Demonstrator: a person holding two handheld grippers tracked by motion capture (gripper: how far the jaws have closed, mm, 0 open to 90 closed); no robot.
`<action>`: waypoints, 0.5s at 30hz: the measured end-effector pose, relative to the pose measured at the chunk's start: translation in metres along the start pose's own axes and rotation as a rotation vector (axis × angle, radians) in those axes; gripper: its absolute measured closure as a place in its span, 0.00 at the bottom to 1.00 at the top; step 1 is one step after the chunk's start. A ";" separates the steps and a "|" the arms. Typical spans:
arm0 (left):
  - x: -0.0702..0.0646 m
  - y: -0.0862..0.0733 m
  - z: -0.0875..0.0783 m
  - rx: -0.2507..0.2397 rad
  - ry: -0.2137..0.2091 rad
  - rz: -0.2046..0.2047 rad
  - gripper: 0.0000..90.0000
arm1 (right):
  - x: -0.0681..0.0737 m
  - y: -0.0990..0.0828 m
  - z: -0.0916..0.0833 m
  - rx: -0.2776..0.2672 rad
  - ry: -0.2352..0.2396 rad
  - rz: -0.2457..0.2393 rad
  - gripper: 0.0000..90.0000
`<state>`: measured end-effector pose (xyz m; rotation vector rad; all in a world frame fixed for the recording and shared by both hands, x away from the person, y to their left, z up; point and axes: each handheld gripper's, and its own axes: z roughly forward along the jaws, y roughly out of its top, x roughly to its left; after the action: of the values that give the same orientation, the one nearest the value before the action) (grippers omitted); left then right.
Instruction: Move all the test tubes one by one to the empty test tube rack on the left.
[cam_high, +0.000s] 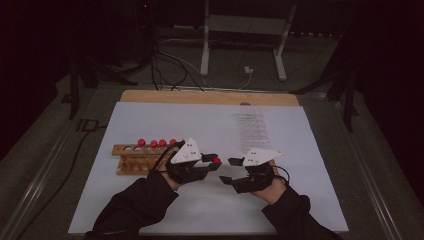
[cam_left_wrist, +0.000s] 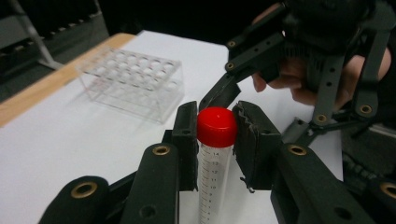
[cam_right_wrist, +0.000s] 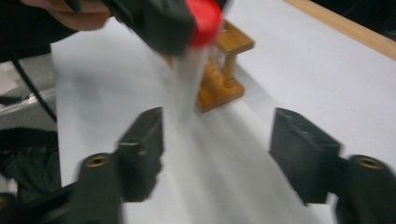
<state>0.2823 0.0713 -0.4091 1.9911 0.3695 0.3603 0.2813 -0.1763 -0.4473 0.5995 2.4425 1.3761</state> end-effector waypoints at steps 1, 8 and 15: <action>0.001 0.001 -0.002 -0.006 0.008 0.000 0.80 | -0.001 0.000 -0.002 -0.004 -0.010 0.008 0.31; 0.010 0.016 -0.029 -0.054 0.063 -0.005 0.80 | -0.006 -0.003 -0.007 -0.024 -0.008 0.052 0.09; 0.020 0.023 -0.062 -0.078 0.144 -0.013 0.80 | -0.008 -0.003 -0.011 -0.047 0.006 0.070 0.00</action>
<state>0.2778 0.1208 -0.3605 1.8911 0.4521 0.5047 0.2831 -0.1898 -0.4444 0.6762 2.4082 1.4595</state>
